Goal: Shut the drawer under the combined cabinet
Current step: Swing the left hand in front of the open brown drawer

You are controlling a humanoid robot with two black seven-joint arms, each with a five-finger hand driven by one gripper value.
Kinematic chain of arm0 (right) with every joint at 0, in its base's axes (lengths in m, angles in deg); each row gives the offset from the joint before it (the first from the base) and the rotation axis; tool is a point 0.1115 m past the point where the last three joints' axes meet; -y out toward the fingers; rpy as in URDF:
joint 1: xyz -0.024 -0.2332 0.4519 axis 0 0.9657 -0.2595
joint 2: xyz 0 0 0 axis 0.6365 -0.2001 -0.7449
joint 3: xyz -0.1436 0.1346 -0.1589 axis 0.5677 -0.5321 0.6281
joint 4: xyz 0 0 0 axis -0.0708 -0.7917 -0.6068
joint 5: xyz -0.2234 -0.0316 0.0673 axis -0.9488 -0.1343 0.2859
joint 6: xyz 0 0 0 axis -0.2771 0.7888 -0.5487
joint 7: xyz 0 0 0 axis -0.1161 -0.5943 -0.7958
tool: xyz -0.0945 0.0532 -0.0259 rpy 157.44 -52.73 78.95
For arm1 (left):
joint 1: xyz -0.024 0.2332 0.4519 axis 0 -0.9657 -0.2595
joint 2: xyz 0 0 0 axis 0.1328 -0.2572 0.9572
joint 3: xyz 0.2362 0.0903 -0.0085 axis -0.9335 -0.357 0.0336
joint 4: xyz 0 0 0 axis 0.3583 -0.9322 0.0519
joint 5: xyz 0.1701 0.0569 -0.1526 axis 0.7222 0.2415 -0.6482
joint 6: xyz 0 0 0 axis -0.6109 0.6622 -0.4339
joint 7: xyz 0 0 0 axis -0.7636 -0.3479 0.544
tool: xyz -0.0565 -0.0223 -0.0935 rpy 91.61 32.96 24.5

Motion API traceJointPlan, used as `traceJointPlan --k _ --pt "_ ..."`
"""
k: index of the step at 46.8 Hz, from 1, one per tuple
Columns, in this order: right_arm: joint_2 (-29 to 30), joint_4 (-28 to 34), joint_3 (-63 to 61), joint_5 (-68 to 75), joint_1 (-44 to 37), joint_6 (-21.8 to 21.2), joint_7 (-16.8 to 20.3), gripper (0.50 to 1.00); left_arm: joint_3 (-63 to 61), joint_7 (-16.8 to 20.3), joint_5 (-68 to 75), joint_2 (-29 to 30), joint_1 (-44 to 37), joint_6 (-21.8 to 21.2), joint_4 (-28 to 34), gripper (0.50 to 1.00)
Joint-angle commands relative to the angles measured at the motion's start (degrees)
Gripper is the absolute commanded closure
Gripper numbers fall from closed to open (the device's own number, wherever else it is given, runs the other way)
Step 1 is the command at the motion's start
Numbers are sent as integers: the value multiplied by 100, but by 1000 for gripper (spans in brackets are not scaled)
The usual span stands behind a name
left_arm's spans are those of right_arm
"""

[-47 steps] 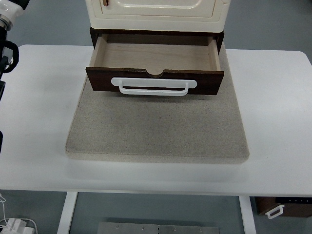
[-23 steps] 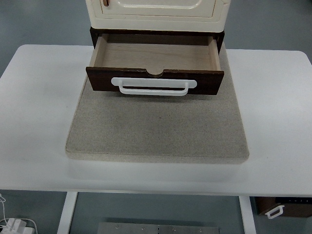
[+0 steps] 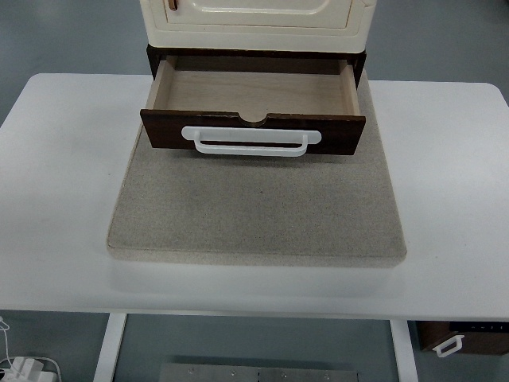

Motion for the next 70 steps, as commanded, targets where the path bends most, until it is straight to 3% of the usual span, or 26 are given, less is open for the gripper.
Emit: traceJointPlan --k 1,13,30,43,55,61,70 --pt "0 0 0 1 0 0 -1 548 -348 -3 83 -19 138 -7 -311 500" --pt "0 0 0 1 0 0 -1 548 -1640 -3 619 -168 595 1 -795 500" --pt "0 0 0 1 0 0 -1 548 -3362 -20 2157 -845 560 28 -1279 500" --pt "0 0 0 1 0 0 -1 548 -4470 -161 3168 -1390 349 28 -1296 500" --pt "0 0 0 1 0 0 -1 548 -4805 -714 3195 -1425 182 150 -1296 500" --pt "0 0 0 1 0 0 -1 548 -4787 -1285 3081 -1425 182 590 -1288 500" --pt "0 0 0 1 0 0 -1 548 -4743 -1979 2467 -1417 235 907 -1288 500"
